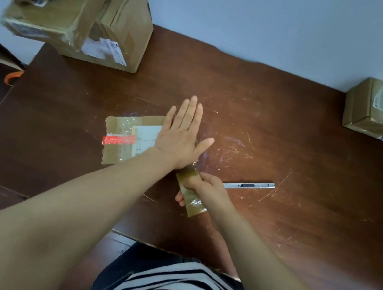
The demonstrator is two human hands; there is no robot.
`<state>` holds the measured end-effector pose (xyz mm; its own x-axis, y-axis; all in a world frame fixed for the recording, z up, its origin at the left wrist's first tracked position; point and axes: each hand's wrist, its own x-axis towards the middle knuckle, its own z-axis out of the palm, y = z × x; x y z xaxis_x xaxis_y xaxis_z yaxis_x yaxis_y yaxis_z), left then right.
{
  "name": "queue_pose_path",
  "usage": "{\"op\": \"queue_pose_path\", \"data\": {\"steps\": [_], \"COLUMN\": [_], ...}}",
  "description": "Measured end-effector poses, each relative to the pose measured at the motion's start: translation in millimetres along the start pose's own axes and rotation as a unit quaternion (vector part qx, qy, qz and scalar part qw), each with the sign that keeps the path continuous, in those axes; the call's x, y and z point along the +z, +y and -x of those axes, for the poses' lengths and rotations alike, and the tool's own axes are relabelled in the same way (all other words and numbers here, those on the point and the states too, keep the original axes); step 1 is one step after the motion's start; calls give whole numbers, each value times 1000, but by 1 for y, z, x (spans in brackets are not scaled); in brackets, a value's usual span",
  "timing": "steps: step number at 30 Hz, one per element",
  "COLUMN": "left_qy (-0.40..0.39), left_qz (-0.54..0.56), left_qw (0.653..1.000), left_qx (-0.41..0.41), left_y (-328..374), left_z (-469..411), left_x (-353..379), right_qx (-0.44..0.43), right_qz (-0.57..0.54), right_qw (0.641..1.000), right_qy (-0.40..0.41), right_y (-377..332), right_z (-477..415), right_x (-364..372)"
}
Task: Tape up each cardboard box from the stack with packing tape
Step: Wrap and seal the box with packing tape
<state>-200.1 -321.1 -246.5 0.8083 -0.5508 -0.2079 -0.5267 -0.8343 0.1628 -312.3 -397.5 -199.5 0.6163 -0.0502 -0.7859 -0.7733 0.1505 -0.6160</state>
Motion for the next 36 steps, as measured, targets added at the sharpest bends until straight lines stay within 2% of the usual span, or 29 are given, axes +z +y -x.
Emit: {"op": "queue_pose_path", "data": {"steps": [3,7,10,15,17,19,22,24,26,27,29,30,33,36], "left_qy": [33,-17,-24,-134,-168,-168,-154,-230,-322,-338,-298,-250,-78,-52], "left_qz": [1,-4,1,108,45,-39,-43,46,190,240,303,311,200,86], "left_qw": [999,1000,1000,984,984,985,987,972,926,908,902,914,976,995], "left_qx": [10,11,15,46,41,12,8,-10,-54,-68,-77,-74,-32,0], "left_y": [2,1,2,-16,-37,-52,-58,-63,-76,-83,-89,-88,-71,-59], "left_z": [6,10,8,8,15,26,29,23,18,18,21,22,27,33], "left_x": [2,6,3,-29,-38,-38,-38,-51,-64,-69,-77,-78,-74,-54], "right_qx": [2,1,-6,-14,-15,-14,-34,-75,-127,-148,-178,-190,-216,-227], "right_qz": [-3,-20,-21,-29,-22,-11,3,-13,-44,-56,-51,-44,-43,-6], "right_qw": [1000,1000,1000,999,1000,1000,999,997,990,986,981,979,974,973], "right_qy": [-8,-15,-18,-10,-7,-6,-8,-14,-35,-45,-59,-63,-55,-40], "right_y": [-2,-2,-1,4,4,5,2,-5,-17,-26,-45,-54,-83,-107], "right_z": [-1,-3,-4,-4,-2,1,13,26,39,43,41,37,17,5], "right_x": [-1,-3,-3,-5,-6,-5,-6,-11,-16,-18,-15,-13,-2,7]}}
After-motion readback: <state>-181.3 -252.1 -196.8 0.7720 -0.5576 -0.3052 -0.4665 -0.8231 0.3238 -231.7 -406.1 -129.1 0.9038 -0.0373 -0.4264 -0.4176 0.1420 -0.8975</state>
